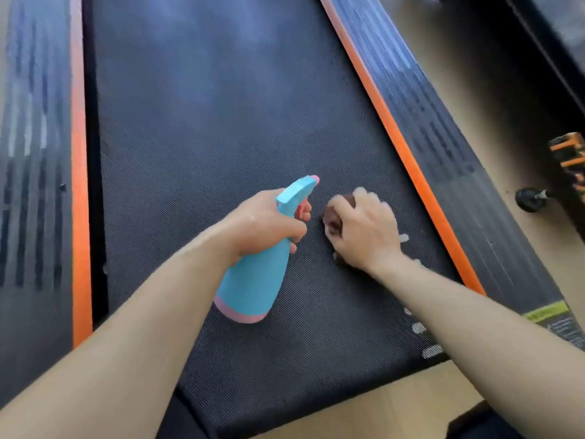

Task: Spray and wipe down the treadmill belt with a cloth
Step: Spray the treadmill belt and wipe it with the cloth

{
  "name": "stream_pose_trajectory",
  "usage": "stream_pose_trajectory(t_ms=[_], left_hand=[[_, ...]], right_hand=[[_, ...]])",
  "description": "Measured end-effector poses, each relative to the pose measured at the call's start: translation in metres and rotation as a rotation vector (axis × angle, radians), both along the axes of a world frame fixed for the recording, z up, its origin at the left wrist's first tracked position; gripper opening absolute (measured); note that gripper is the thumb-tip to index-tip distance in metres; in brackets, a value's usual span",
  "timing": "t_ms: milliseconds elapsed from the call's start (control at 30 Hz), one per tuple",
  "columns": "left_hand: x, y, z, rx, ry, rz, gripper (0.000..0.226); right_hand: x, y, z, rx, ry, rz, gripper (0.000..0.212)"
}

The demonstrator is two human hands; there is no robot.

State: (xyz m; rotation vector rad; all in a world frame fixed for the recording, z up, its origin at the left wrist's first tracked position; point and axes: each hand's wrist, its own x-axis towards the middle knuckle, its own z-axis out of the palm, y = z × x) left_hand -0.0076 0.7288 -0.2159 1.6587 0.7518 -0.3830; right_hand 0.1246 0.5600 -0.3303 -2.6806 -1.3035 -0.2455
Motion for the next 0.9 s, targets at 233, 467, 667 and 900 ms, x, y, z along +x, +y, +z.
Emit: stream_pose_trajectory(t_ms=[233, 467, 667, 900], left_hand=[[-0.004, -0.002, -0.001, 0.004, -0.003, 0.0, 0.043], [0.002, -0.007, -0.001, -0.027, 0.003, -0.067, 0.053], [0.001, -0.009, 0.005, -0.008, -0.004, -0.065, 0.053], [-0.002, -0.009, 0.008, -0.011, 0.017, -0.063, 0.056]], right_hand=[[0.01, 0.04, 0.008, -0.002, 0.159, -0.27, 0.043], [-0.056, -0.096, 0.006, -0.032, 0.138, -0.133, 0.038], [0.017, -0.039, 0.003, -0.034, 0.036, -0.316, 0.038], [-0.027, -0.078, 0.013, 0.033, 0.167, -0.42, 0.029]])
